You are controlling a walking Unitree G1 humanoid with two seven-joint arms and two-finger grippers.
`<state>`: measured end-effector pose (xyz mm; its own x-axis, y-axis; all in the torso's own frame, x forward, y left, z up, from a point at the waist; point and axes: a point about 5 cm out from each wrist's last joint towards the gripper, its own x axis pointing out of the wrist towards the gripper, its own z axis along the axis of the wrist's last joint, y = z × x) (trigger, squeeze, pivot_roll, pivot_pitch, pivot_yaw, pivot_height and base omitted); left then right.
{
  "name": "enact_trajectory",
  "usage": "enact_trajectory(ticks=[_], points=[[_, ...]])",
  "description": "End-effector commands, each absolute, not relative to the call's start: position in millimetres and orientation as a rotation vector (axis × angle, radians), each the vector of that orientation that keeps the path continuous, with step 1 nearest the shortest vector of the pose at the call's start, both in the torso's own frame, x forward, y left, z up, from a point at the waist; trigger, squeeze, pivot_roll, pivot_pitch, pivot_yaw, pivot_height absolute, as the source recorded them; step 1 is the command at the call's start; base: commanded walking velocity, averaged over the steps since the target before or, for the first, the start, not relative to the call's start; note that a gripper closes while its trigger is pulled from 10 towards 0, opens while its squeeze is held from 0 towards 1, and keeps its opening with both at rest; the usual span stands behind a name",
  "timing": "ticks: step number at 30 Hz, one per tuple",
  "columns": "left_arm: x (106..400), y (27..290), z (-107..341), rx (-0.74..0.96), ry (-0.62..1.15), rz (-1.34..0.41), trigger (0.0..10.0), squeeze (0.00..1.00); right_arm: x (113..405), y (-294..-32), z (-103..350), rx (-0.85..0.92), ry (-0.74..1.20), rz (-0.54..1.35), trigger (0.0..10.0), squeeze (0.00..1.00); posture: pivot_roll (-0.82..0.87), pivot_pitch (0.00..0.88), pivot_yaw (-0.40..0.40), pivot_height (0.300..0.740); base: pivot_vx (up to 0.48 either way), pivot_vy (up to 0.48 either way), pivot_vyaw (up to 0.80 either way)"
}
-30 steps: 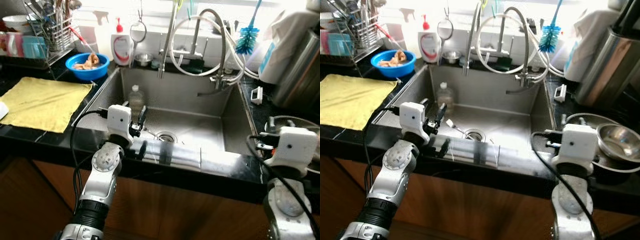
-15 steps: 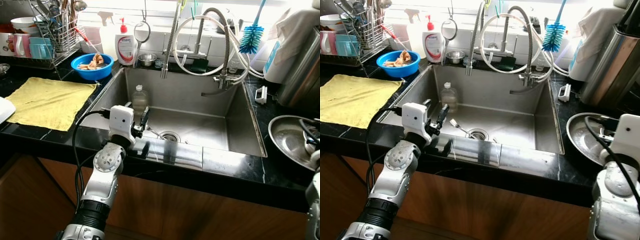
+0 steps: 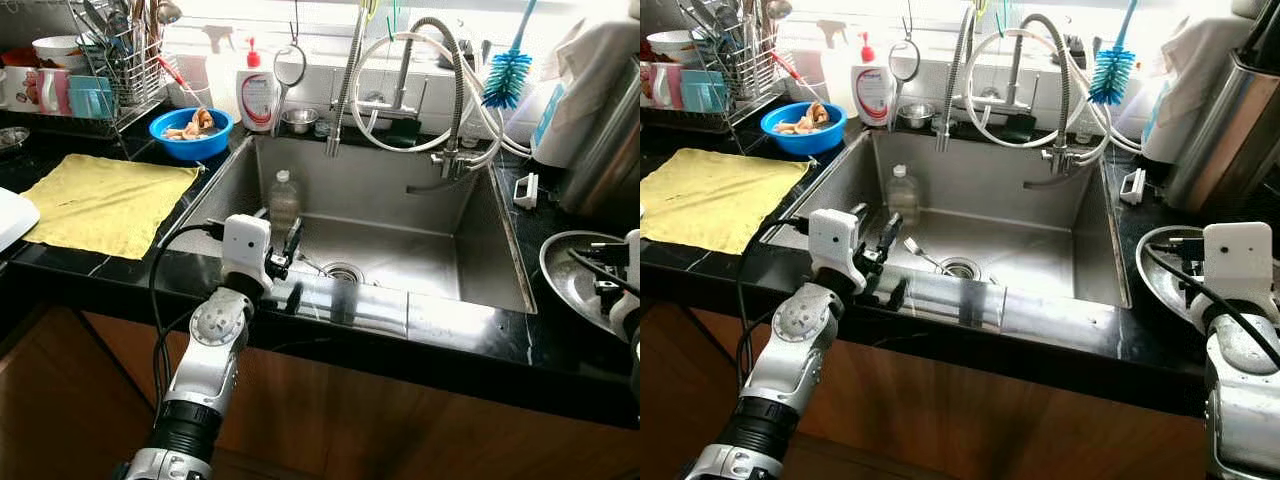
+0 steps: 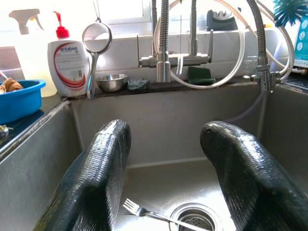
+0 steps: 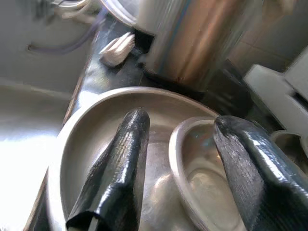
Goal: Kitchen organization
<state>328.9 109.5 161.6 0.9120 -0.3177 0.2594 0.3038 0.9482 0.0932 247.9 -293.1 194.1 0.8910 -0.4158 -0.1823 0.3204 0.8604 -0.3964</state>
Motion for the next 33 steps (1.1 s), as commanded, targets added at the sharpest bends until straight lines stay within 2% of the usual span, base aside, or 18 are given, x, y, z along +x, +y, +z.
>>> enact_trajectory(ticks=[1,7,17,33], points=[[331,109,164,0.054,-0.271,-0.328,10.0,0.00,250,-291,192,-0.395,0.301,-0.340,10.0,0.00,-0.05,0.000,-0.020,0.740,0.000,0.000,0.00],[332,110,164,0.059,-0.269,-0.328,10.0,0.00,247,-297,187,-0.406,0.340,-0.376,10.0,0.00,-0.05,0.000,-0.018,0.740,0.000,0.000,0.00],[331,110,164,0.069,-0.272,-0.336,10.0,0.00,238,-313,183,-0.318,0.368,-0.470,10.0,0.00,-0.05,0.000,-0.010,0.740,0.000,0.000,0.00],[332,108,170,0.071,-0.295,-0.338,10.0,0.00,246,-301,179,-0.251,0.350,-0.411,10.0,0.00,-0.04,0.000,-0.008,0.740,0.000,0.000,0.00]])
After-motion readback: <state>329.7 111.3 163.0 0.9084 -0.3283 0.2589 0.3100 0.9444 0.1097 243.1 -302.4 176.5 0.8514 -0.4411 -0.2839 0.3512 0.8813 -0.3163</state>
